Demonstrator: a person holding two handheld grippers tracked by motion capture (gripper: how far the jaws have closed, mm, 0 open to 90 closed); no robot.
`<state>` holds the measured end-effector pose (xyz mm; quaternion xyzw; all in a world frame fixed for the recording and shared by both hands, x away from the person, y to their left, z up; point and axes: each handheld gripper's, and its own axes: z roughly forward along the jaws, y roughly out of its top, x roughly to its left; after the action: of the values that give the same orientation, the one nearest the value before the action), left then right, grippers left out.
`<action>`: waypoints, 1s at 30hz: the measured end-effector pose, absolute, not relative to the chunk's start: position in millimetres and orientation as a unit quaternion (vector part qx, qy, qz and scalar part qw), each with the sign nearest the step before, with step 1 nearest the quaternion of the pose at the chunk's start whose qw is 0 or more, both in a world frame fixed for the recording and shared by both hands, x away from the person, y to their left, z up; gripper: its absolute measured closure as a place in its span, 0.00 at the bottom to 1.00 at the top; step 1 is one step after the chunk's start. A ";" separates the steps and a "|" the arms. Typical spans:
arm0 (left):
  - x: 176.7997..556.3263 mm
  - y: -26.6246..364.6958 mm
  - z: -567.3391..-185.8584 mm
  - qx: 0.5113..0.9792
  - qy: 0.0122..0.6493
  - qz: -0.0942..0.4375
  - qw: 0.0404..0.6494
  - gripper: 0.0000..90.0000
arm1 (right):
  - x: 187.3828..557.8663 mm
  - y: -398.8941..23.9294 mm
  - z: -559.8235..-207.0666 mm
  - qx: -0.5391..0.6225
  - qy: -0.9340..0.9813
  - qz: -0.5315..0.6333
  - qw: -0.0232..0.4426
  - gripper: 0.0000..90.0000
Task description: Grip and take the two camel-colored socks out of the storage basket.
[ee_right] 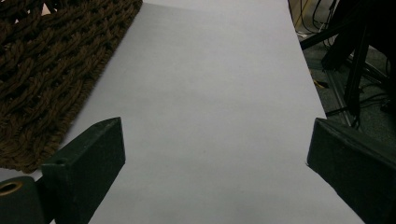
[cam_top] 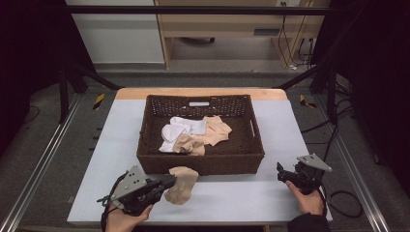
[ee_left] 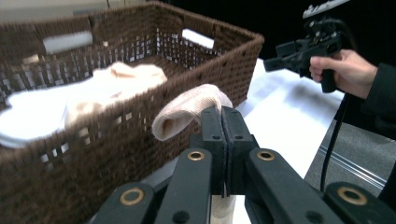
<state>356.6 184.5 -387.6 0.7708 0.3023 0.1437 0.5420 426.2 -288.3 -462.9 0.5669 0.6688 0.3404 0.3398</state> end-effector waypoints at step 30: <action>375.8 189.0 -427.4 0.795 0.346 0.138 0.479 0.65 | 427.7 -287.0 -465.2 0.565 0.675 0.335 0.337 0.05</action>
<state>375.8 189.0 -427.4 0.7947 0.3458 0.1385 0.4792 427.7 -287.0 -465.2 0.5649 0.6749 0.3346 0.3368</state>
